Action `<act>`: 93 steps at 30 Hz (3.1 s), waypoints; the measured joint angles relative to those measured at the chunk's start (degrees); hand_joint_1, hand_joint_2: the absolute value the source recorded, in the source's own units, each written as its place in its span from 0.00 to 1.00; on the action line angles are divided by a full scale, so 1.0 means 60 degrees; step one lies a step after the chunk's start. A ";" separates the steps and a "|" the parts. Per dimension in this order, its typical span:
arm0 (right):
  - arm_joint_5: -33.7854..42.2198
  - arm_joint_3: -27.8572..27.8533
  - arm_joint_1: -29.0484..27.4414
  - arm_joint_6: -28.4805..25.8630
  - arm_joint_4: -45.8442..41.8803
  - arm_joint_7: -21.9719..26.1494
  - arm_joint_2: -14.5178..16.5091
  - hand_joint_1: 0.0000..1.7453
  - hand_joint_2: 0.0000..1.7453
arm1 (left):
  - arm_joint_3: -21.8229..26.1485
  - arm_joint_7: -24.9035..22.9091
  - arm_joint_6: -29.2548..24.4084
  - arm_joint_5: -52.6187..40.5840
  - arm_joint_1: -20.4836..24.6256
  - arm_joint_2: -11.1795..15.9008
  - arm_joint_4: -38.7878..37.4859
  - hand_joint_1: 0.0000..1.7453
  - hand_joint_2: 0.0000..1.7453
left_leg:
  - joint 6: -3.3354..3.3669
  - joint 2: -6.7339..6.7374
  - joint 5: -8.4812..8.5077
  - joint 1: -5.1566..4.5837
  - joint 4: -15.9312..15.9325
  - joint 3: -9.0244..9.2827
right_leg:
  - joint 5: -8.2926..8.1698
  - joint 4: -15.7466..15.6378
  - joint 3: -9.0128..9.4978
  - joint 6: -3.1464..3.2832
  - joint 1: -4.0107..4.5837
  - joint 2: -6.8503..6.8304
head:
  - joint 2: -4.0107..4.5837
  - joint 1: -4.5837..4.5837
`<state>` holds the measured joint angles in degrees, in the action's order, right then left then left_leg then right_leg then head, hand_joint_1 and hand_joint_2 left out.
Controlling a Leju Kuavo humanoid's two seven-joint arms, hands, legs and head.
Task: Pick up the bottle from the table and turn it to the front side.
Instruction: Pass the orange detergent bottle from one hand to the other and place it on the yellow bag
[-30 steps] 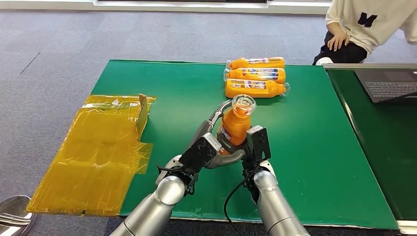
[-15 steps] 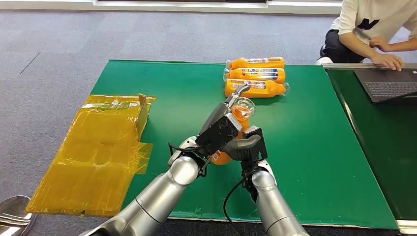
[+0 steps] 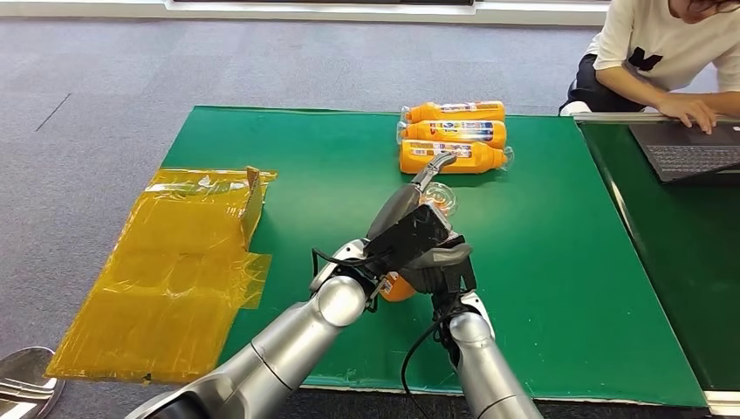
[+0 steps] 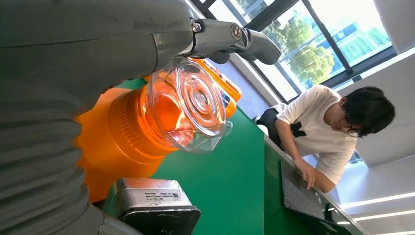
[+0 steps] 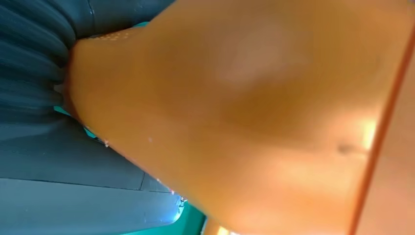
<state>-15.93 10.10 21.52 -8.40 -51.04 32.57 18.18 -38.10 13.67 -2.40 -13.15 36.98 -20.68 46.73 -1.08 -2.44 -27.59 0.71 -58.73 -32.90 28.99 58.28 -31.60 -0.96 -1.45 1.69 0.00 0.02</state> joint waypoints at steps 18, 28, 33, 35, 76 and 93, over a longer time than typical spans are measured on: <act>0.0681 -0.0047 -0.0381 0.0684 0.0000 0.0145 -0.0216 1.00 1.00 | -0.0549 0.0239 0.0199 0.0778 0.0440 0.0015 -0.0899 0.00 1.00 | -0.0001 -0.0004 0.0001 0.0000 0.0001 -0.0005 | -0.0002 0.0003 0.0002 -0.0002 0.0000 -0.0002 | -0.0001 0.0000; 0.1188 -0.0068 -0.0771 0.1930 -0.0489 0.0135 -0.0374 1.00 1.00 | 0.0267 0.0692 0.0314 0.0211 0.0110 0.0079 -0.0976 0.00 1.00 | -0.0001 -0.0019 0.0002 0.0000 0.0001 -0.0003 | -0.0002 0.0003 0.0010 -0.0003 0.0000 -0.0008 | -0.0003 -0.0004; 0.0046 -0.0059 -0.1330 0.1016 -0.1961 -0.0361 -0.0640 1.00 1.00 | 0.0659 0.1108 0.0253 0.0152 -0.0366 0.0130 -0.0656 0.00 1.00 | -0.0001 -0.0036 0.0002 -0.0001 0.0001 -0.0023 | -0.0001 0.0004 0.0007 -0.0004 -0.0001 -0.0030 | -0.0001 -0.0004; -0.0280 -0.0045 -0.1439 0.0804 -0.2429 -0.0663 -0.0755 1.00 1.00 | 0.0780 0.1203 0.0248 0.0152 -0.0471 0.0132 -0.0530 0.00 1.00 | 0.0000 -0.0047 0.0003 -0.0001 0.0001 -0.0027 | -0.0001 0.0004 0.0007 -0.0004 -0.0001 -0.0039 | -0.0002 -0.0004; -0.3689 0.1039 -0.0938 -0.0635 -0.4146 -0.1951 -0.2053 1.00 1.00 | 0.2125 0.0912 -0.0888 -0.1412 -0.2215 0.1106 0.2299 0.00 1.00 | -0.0002 -0.0117 0.0056 0.0000 0.0011 -0.0069 | -0.0012 0.0013 0.0026 -0.0003 0.0001 -0.0105 | -0.0001 0.0000; -0.3449 0.1220 -0.1467 -0.0996 -0.4663 -0.1515 -0.2178 1.00 1.00 | 0.3685 0.0109 -0.0488 -0.2073 -0.3114 0.3188 0.3915 0.00 1.00 | -0.0037 -0.0059 0.0076 0.0011 0.0021 -0.0075 | -0.0039 0.0029 -0.0027 0.0025 0.0006 -0.0048 | 0.0000 -0.0033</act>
<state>-36.62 17.42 12.72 -14.38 -79.01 23.49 5.11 -15.99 14.33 -5.33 -25.59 18.29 -1.55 70.22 -1.31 -2.79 -27.14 0.77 -58.61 -33.35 28.76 58.45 -31.76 -0.81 -1.41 1.40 0.00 -0.17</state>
